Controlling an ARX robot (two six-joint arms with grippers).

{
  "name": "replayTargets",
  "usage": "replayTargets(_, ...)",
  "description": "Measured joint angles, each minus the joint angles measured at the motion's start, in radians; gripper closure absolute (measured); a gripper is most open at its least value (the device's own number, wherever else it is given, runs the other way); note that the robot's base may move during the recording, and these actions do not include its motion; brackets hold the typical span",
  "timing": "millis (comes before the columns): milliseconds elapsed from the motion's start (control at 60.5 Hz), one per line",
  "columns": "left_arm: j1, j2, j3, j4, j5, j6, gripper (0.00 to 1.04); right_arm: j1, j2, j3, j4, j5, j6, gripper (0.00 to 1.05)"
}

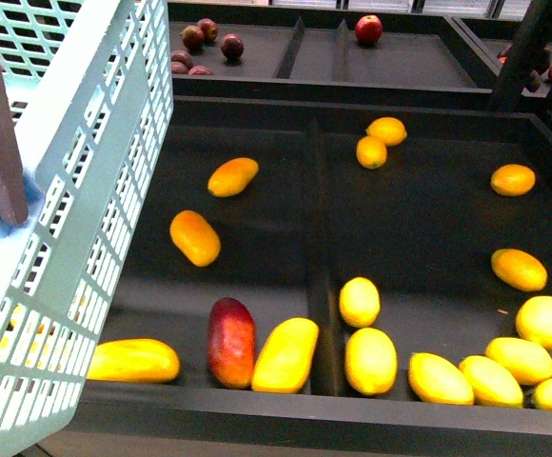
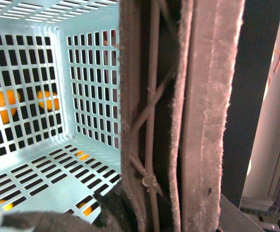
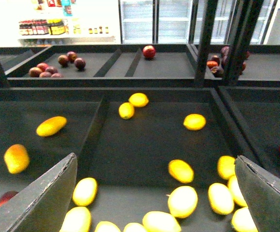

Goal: Pick lemon and mango into basket

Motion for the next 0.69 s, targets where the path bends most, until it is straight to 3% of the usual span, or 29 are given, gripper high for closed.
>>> replayTargets(198, 0.006, -0.002, 0.000, 0.000, -0.023, 0.016, 0.89, 0.000, -0.001, 0.000, 0.000, 0.003, 0.000, 0.09)
replayTargets(281, 0.003, 0.054, 0.096, -0.217, -0.002, 0.119, 0.89, 0.000, -0.001, 0.000, 0.000, 0.004, 0.000, 0.09)
replayTargets(347, 0.013, 0.143, 0.174, -0.315, 0.019, 0.336, 0.89, 0.000, -0.001, 0.000, 0.000, 0.003, 0.000, 0.09)
replayTargets(447, 0.046, 0.308, 0.237, -0.261, 0.039, 0.574, 0.89, 0.000, -0.001, 0.000, 0.000, 0.005, 0.000, 0.09)
replayTargets(513, 0.059, 0.405, 0.283, -0.220, 0.051, 0.631, 0.89, 0.000, -0.001, 0.000, 0.000, 0.007, 0.000, 0.09)
replayTargets(695, 0.033, 0.657, 0.484, -0.165, 0.248, 0.632, 0.89, 0.000, -0.001, 0.000, 0.000, 0.007, 0.000, 0.09)
